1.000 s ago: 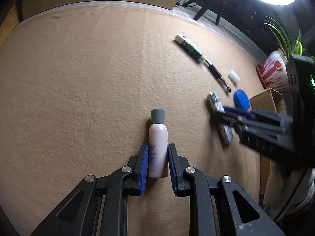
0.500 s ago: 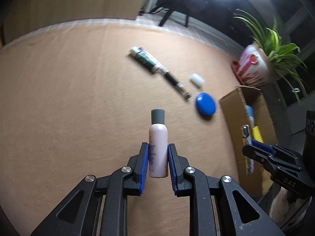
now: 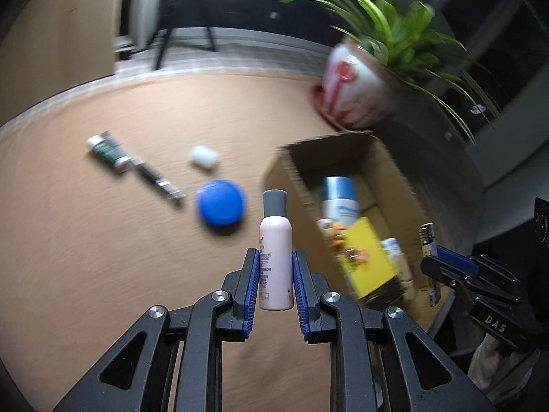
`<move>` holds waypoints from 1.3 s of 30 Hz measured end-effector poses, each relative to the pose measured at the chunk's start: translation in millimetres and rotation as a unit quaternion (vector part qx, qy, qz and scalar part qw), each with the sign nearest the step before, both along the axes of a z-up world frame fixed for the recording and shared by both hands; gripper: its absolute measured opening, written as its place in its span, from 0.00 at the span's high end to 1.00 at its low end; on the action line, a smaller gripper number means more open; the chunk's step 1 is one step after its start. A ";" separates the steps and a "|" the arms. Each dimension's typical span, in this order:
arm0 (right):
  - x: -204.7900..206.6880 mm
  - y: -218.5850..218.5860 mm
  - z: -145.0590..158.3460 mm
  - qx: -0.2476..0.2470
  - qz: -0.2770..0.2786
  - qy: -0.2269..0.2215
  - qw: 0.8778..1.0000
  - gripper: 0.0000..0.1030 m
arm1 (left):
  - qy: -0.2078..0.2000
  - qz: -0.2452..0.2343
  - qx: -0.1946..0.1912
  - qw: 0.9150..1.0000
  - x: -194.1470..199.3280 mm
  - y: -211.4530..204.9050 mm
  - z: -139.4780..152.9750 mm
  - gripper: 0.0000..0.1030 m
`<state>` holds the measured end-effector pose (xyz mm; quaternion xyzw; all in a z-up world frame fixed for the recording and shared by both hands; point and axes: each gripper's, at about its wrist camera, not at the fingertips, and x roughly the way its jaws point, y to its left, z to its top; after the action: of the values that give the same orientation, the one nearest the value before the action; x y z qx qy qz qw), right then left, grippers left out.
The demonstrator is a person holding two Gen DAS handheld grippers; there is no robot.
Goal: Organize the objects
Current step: 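Carry the bottle and lighter over the box and release both, then move both tools back to the green glue stick and clear pen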
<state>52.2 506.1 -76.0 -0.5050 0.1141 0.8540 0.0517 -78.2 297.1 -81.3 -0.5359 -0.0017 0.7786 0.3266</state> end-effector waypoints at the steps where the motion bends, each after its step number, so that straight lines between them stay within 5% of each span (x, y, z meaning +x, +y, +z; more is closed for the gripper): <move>1: 2.8 4.5 -0.6 0.001 -0.006 -0.001 1.000 0.80 | 0.000 -0.008 0.001 1.000 1.8 9.2 0.6 0.80; 14: 19.1 29.1 -7.8 0.000 -0.035 -0.004 0.999 0.80 | -0.006 -0.054 0.004 0.999 15.4 70.1 -2.2 0.78; 16: 19.5 29.9 -5.6 -0.004 -0.034 0.005 0.999 0.76 | -0.011 -0.049 0.003 0.999 13.5 69.3 -2.6 0.46; 19: 20.8 29.2 -0.6 -0.006 -0.034 0.016 0.999 0.44 | 0.006 -0.033 0.001 0.999 11.8 59.1 1.6 0.42; 29: 2.4 6.3 6.6 -0.018 -0.004 0.033 0.999 0.42 | 0.012 0.027 -0.012 0.999 -2.5 -6.5 5.0 0.42; 39: -60.8 -55.5 12.7 -0.044 0.089 0.035 0.994 0.42 | -0.002 0.115 -0.026 0.993 -15.8 -111.5 -3.8 0.42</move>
<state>-8.6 450.6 -63.2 -0.4846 0.1077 0.8666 -0.0506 -94.0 185.6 -85.1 -0.5423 -0.0435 0.8096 0.2205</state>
